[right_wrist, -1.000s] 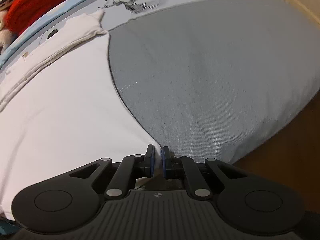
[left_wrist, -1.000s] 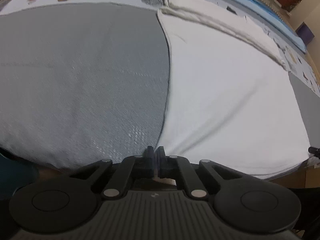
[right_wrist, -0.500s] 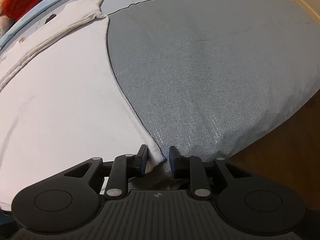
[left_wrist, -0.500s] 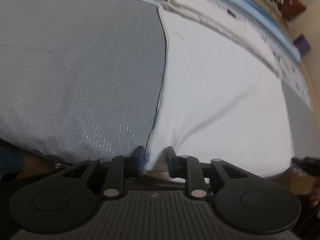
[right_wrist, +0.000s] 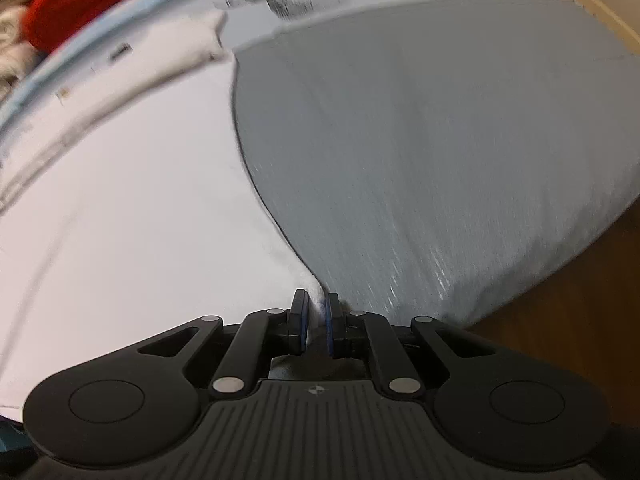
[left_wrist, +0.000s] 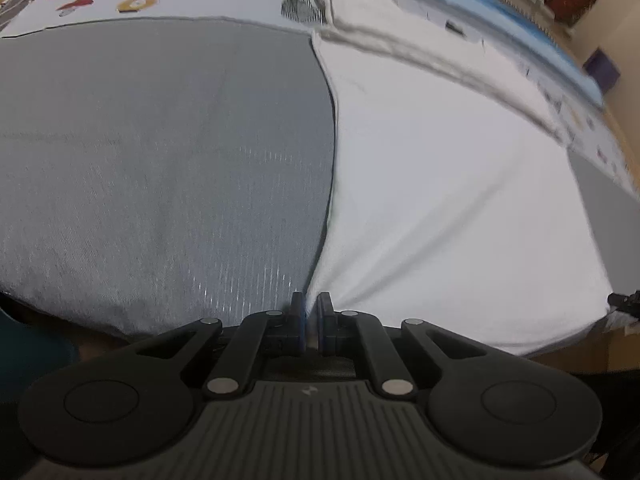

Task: Fold small clothes
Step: 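Close both tools on the white shirt hem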

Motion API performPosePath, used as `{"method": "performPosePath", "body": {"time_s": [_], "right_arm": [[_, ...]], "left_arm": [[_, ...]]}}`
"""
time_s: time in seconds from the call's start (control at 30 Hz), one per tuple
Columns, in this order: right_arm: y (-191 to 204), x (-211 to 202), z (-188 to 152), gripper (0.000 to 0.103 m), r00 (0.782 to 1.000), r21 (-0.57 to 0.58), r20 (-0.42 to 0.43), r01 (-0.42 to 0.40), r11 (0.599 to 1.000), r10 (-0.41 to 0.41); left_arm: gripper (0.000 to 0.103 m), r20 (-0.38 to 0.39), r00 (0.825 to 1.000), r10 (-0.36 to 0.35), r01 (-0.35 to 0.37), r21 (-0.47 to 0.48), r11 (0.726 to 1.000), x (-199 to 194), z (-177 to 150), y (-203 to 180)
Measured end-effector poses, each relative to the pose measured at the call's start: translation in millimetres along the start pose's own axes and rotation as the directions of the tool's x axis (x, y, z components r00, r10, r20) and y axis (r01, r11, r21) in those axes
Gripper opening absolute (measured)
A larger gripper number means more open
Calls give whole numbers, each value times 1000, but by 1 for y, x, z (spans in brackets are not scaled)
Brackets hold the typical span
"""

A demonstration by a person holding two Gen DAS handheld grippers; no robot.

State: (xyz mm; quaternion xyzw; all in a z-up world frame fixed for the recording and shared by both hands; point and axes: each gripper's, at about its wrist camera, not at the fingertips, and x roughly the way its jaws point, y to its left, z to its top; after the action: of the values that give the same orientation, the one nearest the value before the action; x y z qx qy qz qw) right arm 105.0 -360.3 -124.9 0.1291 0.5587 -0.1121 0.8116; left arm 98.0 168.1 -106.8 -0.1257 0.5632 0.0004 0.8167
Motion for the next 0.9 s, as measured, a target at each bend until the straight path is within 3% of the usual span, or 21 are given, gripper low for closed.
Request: {"method": "performPosePath", "body": {"time_s": [0.13,0.23,0.5,0.53,0.57,0.63,0.9], "right_arm": [[3,7,-1,20,999,-34,-27,39,999,-40],[5,8,-2,25,998,-43,-28,47,998,-48],[14,12,-4,25,997,-131,-7,70,989,-72],[16,12,-5,21,997,-141,-3,71,987,-72],[16,12,-5,11,998,-146,0,60,988,-61],[18,7,-9,10,999,-134,8,41,990,-41],[15,11,-7,14,1000,-86,-14,27,996,-28]], "left_arm": [[8,-41,999,-17,15,-37,999,8,1,1],[17,-44,999,-28,25,-57,998,10,3,4],[19,-47,999,-21,20,-18,1000,18,2,-2],[19,-45,999,-17,16,-11,1000,18,2,-4],[12,-39,999,-11,11,-3,1000,19,2,-5],[7,-26,1000,-5,6,13,1000,17,1,-8],[10,-48,999,-18,18,-7,1000,18,0,-5]]}}
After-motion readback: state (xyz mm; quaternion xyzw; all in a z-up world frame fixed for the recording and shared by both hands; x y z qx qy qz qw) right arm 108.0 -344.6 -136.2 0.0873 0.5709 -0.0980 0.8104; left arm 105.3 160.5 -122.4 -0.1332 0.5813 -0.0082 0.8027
